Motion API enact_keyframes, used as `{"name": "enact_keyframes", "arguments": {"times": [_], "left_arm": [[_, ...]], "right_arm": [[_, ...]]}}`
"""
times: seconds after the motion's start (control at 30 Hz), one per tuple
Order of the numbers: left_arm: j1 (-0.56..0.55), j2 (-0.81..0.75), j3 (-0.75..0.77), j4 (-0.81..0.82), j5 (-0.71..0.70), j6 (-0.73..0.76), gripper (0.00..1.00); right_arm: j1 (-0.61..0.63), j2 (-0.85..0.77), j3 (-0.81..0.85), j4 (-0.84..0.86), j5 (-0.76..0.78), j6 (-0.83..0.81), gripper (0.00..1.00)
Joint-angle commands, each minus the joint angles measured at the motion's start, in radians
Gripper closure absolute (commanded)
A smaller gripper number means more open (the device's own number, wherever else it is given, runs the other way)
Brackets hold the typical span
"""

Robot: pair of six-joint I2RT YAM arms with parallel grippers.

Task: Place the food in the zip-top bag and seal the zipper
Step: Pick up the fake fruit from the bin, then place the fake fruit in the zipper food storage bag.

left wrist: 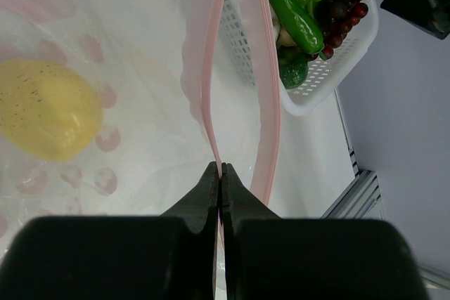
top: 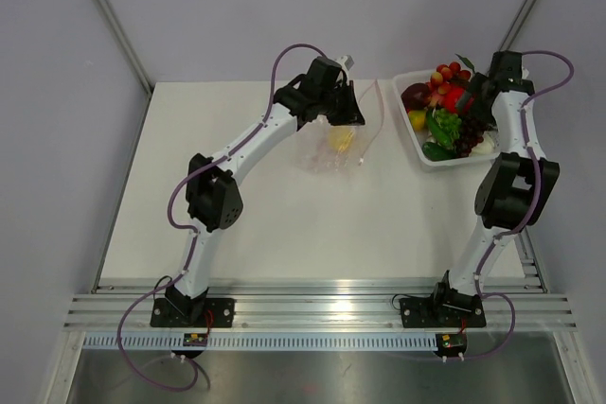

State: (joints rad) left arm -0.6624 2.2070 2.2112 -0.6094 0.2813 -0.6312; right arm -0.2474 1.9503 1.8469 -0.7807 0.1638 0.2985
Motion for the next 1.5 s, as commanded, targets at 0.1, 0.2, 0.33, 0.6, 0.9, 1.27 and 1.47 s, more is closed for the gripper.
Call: {"name": "enact_keyframes", "arguments": {"times": [0.1, 0.2, 0.33, 0.6, 0.9, 1.27, 1.47], "left_arm": [[0.003, 0.000, 0.033, 0.022, 0.030, 0.028, 1.00], [0.004, 0.005, 0.031, 0.022, 0.027, 0.033, 1.00], [0.004, 0.014, 0.035, 0.036, 0.035, 0.024, 1.00], [0.004, 0.023, 0.035, 0.046, 0.045, 0.011, 1.00], [0.004, 0.022, 0.042, 0.036, 0.047, 0.018, 1.00], [0.012, 0.031, 0.041, 0.048, 0.062, -0.005, 1.00], [0.021, 0.083, 0.105, 0.028, 0.116, -0.018, 1.00]], "right_arm": [[-0.035, 0.082, 0.049, 0.037, -0.026, -0.047, 0.11], [-0.049, 0.091, 0.034, 0.050, -0.023, -0.070, 0.24], [-0.062, 0.076, -0.003, 0.087, -0.055, -0.059, 0.35], [-0.064, -0.004, -0.064, 0.161, -0.104, -0.048, 0.82], [-0.064, -0.115, -0.087, 0.152, -0.063, -0.041, 0.99], [-0.064, -0.195, -0.086, 0.123, -0.145, -0.021, 1.00], [-0.056, -0.284, -0.078, 0.103, -0.242, -0.001, 1.00]]}}
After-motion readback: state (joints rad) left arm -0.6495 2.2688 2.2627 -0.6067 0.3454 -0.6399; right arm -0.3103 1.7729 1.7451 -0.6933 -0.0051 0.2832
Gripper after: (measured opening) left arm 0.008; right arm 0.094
